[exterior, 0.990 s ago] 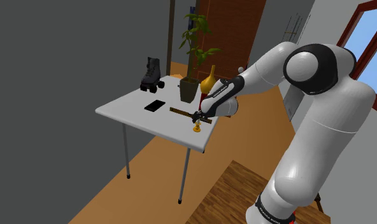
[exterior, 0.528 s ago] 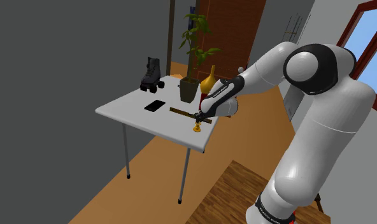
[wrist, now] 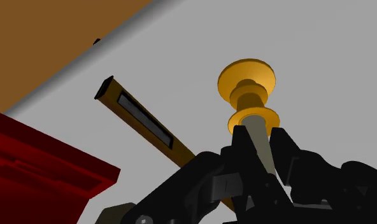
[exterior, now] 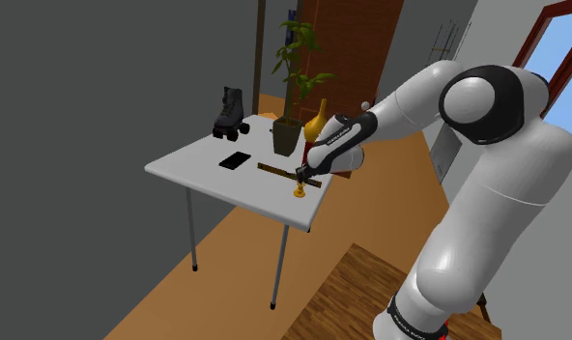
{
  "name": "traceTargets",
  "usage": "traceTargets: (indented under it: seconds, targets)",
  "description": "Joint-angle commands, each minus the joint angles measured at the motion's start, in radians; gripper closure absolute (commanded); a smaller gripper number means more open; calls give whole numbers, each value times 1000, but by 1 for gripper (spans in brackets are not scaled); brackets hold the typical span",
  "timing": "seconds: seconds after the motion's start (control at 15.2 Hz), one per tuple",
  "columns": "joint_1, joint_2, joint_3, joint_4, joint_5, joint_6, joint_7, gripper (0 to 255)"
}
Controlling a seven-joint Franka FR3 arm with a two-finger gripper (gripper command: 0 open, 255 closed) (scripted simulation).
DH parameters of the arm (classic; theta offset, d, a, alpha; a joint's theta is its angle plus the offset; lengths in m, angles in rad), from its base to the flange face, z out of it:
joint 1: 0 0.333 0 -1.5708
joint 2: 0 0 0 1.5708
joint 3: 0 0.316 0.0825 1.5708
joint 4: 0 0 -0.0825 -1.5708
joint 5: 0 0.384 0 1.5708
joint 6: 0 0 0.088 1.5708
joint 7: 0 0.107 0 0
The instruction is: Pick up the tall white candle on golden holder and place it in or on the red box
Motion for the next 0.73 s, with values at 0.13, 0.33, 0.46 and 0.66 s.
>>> traceTargets:
  seconds: [0.13,0.33,0.46,0.66]
  targets:
    - [-8,-46,1,12,-60,-55,46,255]
    - [-16,-80,6,24,-91,-99,70,255]
    - [-20,-101,10,34,-108,-129,82,255]
    - [-26,-130,15,49,-127,-173,97,255]
